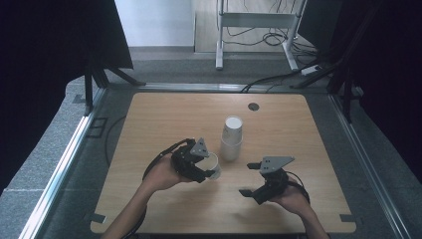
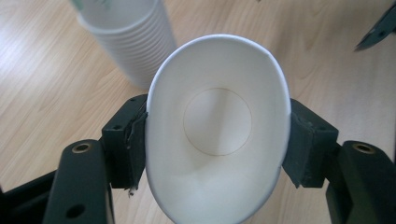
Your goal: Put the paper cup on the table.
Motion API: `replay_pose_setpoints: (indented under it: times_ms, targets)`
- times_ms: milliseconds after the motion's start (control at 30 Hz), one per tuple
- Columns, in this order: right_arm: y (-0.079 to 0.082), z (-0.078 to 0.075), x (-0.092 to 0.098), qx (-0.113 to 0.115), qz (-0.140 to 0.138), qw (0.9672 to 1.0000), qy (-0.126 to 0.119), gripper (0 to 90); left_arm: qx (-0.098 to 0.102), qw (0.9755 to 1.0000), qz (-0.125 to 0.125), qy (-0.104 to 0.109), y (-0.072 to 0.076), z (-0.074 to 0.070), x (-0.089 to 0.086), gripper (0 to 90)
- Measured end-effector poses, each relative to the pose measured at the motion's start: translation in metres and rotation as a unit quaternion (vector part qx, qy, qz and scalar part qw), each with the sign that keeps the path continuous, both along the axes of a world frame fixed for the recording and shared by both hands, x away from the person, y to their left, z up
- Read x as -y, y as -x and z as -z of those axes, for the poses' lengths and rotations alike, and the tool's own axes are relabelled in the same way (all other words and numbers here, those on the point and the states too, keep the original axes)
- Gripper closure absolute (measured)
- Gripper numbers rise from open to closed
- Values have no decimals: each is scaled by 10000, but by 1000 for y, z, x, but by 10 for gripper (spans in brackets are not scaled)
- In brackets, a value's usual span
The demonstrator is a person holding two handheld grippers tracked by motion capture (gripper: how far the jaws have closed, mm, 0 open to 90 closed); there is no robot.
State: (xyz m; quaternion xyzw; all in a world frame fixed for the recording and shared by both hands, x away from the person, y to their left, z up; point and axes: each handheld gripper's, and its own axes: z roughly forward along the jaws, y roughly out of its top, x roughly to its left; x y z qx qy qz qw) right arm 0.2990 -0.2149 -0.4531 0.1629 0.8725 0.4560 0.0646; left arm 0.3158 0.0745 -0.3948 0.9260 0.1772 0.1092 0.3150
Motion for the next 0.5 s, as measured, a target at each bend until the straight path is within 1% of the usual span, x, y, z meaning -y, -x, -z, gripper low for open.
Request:
replay_pose_setpoints:
  times_ms: [33, 167, 333, 400, 500]
  targets:
    - [0, 0, 1, 1, 32, 10000, 11, 52, -3, 10000, -60, -50, -1, 0, -2, 324]
    - [-1, 2, 4, 20, 163, 9998, 81, 33, -33, 9996, -231, -130, -5, 0, -8, 323]
    - [-4, 7, 9, 47, 398, 9988, 266, 12, -56, 9988, -410, -272, -10, 2, -15, 324]
    - [-5, 9, 12, 34, 429, 9985, 347, 2, -79, 9984, -471, -306, -12, 3, -18, 323]
    - [-6, 13, 14, 87, 552, 9971, 508, 0, -90, 9975, -582, -383, -15, 6, -22, 323]
